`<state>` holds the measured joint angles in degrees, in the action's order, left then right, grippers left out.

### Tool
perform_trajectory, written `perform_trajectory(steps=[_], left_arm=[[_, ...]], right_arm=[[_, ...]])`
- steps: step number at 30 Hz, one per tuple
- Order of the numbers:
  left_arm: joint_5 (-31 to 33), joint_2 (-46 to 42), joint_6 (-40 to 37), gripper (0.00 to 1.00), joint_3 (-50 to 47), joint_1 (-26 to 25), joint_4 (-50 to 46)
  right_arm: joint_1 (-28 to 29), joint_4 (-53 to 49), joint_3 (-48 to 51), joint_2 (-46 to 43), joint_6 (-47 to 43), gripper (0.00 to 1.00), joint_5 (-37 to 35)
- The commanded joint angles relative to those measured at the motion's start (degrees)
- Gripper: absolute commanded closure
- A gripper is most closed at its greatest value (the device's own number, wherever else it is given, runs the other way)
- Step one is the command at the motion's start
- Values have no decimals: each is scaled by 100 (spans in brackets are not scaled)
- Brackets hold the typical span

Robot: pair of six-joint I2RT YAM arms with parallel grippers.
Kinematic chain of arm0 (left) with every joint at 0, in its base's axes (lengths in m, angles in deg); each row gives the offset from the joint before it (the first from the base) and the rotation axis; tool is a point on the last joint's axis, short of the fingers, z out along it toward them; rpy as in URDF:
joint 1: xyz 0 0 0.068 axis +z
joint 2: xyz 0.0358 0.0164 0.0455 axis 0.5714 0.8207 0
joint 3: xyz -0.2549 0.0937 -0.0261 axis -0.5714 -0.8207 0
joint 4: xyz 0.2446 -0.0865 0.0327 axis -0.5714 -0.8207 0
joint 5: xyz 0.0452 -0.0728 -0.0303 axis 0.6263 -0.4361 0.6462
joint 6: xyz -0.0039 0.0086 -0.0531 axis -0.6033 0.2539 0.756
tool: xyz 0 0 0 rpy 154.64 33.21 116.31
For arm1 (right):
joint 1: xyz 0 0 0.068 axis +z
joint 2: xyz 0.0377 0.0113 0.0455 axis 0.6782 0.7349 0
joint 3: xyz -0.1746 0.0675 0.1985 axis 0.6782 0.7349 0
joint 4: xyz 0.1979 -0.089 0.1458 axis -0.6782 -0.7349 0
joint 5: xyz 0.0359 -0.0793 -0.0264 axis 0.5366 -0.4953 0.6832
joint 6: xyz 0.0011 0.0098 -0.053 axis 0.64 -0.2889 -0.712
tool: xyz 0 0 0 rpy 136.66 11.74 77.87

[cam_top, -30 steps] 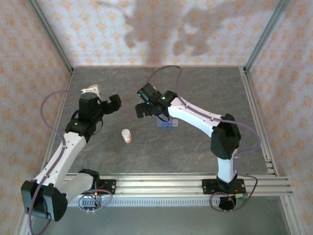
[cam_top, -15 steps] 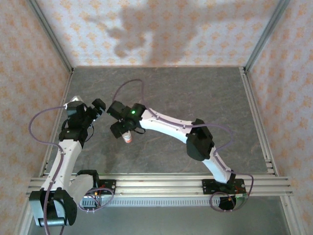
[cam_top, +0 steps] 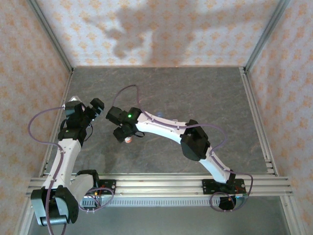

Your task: Sort the pills into containers

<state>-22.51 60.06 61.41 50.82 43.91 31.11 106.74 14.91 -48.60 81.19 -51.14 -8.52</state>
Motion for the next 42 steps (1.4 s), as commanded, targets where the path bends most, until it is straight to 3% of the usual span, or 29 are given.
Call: perform_trajectory(steps=[1,14,26,36,42], left_arm=[[-117,-3,96,0,-94,43,150],[-243,-7,131,0,-126,43,189],[-417,-24,96,0,-210,43,386],[-584,92,212,0,-200,27,895],[-453,373,-211,0,308,-390,486]], right_arm=[[-9,-1,81,76,-67,26,-87],[-20,91,18,285,13,28,-21],[-62,153,62,256,133,55,101],[-574,931,1072,-872,603,59,460],[-987,1126,1505,-1554,633,59,607]])
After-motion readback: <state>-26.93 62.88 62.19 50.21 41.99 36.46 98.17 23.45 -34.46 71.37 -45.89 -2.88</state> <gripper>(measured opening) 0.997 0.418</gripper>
